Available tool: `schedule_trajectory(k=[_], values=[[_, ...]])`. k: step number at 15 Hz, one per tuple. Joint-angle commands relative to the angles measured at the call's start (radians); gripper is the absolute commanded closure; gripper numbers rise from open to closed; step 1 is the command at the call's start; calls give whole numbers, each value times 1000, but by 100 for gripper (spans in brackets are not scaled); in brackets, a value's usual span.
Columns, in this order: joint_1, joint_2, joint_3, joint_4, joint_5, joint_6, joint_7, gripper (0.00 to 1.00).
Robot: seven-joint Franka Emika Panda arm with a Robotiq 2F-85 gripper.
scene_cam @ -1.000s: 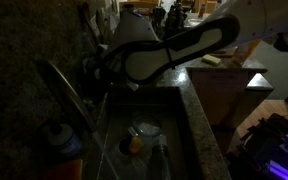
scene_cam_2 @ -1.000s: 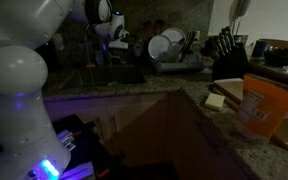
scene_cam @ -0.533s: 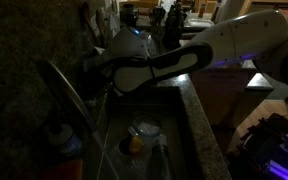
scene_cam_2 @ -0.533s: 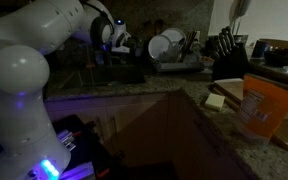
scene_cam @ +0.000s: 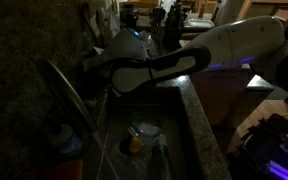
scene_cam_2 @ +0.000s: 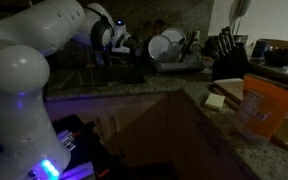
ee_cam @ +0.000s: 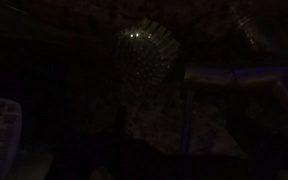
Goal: Close the water faucet, move the orange pack to the left, scrub the countertop with the yellow sponge
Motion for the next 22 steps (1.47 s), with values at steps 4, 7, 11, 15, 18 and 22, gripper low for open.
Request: schedule_trajectory(k=[4, 7, 11, 15, 18, 22], values=[[12, 0, 1, 16, -17, 1, -19, 0], [-2, 7, 28, 8, -1, -7, -41, 33], [8, 10, 40, 14, -15, -5, -75, 63], [21, 13, 40, 35, -27, 0, -100, 90], [22, 7, 46, 42, -16, -32, -92, 100], [6, -22, 70, 32, 21, -207, -37, 98]])
